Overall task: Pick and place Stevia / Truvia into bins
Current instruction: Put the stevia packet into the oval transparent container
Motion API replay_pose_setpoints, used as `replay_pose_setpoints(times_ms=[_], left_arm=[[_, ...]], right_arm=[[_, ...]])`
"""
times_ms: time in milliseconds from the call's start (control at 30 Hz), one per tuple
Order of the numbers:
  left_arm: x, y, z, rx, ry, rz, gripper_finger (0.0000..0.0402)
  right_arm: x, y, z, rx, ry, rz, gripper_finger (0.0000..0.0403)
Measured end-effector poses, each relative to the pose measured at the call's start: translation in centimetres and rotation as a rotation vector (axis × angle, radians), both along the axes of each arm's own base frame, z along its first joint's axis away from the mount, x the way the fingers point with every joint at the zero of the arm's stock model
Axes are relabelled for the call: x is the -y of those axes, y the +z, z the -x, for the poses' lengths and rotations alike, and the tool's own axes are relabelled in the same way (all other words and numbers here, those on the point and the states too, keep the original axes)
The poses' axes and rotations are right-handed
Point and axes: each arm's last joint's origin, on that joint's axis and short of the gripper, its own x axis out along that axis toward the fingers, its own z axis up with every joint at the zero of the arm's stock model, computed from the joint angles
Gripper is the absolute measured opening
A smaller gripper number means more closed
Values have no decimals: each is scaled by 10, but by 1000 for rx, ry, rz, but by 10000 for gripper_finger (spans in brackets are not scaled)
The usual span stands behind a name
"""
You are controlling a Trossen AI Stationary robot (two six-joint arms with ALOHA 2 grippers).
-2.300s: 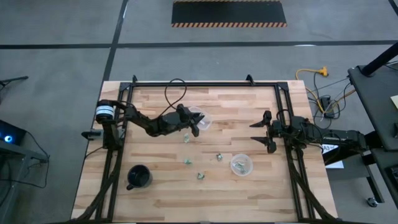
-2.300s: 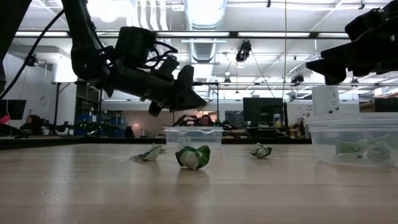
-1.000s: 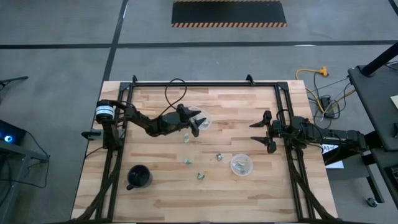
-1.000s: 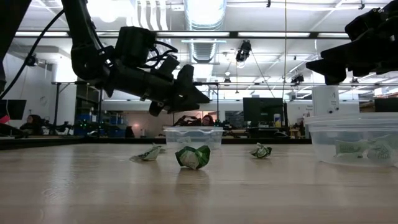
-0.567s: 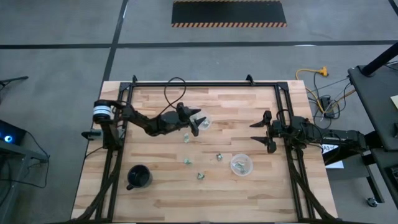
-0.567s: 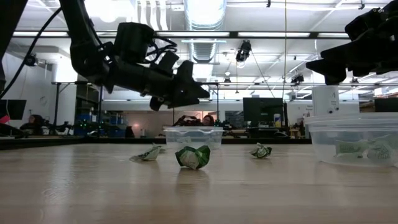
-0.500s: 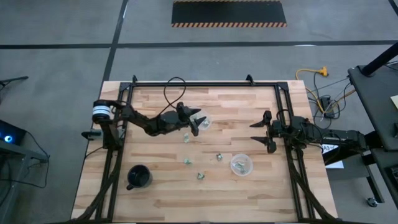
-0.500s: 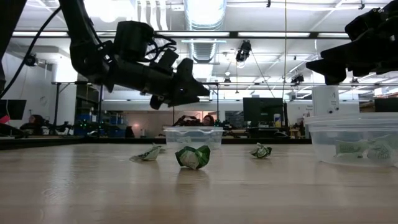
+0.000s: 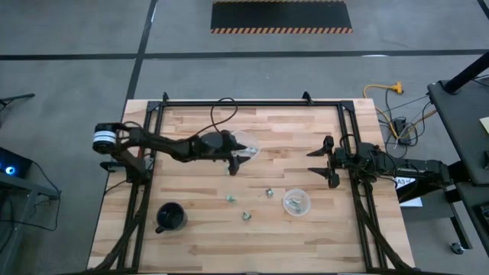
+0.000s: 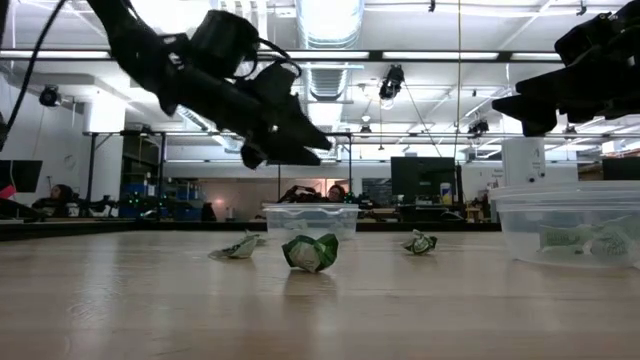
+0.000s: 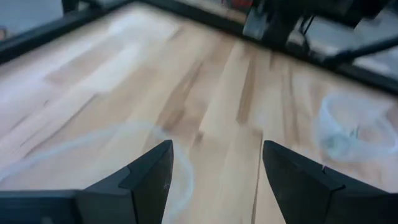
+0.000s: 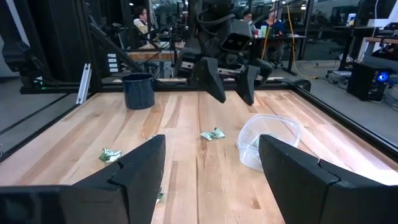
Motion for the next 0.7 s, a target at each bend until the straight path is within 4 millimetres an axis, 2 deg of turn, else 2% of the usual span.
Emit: replay_pose_setpoints(times_ms=[133, 300, 467, 700], left_arm=[[2, 11, 11, -115, -13, -7, 231], [7, 16, 25, -229, -25, 10, 231], [9, 7, 38, -387, -51, -1, 231], [11, -5, 40, -484, -114, -40, 231]], right_arm=[[0, 0, 0, 0, 0, 0, 250], [0, 0, 0, 1, -1, 0, 254], [0, 0, 0, 1, 1, 0, 250], [0, 0, 0, 1, 0, 0, 246]])
